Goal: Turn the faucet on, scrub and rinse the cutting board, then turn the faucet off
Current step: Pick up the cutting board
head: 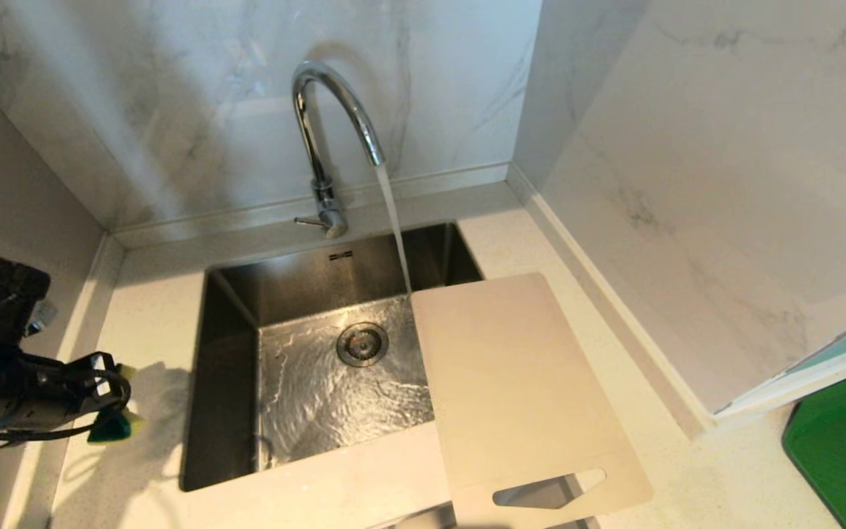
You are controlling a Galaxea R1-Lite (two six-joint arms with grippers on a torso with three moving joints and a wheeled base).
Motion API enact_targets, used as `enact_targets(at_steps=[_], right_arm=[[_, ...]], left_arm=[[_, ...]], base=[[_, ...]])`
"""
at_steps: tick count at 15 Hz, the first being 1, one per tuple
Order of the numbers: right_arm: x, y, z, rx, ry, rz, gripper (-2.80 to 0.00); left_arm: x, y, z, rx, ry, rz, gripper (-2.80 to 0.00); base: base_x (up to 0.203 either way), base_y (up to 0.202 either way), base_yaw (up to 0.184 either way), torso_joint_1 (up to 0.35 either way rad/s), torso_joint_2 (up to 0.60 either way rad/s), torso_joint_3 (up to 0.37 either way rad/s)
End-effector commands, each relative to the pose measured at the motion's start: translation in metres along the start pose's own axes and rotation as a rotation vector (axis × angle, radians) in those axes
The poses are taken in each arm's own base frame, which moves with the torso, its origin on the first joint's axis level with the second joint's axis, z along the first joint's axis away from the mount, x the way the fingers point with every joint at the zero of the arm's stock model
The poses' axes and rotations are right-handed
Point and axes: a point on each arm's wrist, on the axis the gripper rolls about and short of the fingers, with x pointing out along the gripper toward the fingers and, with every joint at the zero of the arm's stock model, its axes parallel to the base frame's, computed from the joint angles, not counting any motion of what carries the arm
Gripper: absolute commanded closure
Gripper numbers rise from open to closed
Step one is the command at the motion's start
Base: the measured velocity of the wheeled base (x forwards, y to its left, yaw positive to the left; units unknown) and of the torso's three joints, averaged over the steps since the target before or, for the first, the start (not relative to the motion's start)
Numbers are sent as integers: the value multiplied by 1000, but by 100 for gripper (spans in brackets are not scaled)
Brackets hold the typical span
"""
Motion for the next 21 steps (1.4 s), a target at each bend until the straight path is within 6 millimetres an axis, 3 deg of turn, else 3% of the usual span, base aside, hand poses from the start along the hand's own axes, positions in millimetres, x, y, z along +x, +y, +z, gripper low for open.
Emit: enact_targets(at_steps=[1, 5, 11, 13, 17, 21], right_arm=[[0, 0, 0, 0, 0, 1, 0], [0, 0, 0, 0, 0, 1, 0], [0, 0, 0, -1, 0, 1, 0], [0, 0, 0, 0, 0, 1, 0], [0, 0, 0, -1, 0, 1, 0], [0, 0, 0, 0, 0, 1, 0]], left_arm=[[-45, -1, 22, 46, -132, -40, 0], [-84, 1, 44, 199, -305, 39, 0], [-117, -7, 60, 231, -350, 28, 0], [-120, -8, 63, 237, -359, 38, 0], [-141, 6, 60, 364, -455, -65, 0], [-178, 38, 22, 418, -545, -147, 0]], base=[[0, 0, 0, 0, 0, 0], [0, 0, 0, 0, 0, 0], [0, 0, 0, 0, 0, 0], [0, 0, 0, 0, 0, 0], [0, 0, 0, 0, 0, 0], [0, 0, 0, 0, 0, 0]])
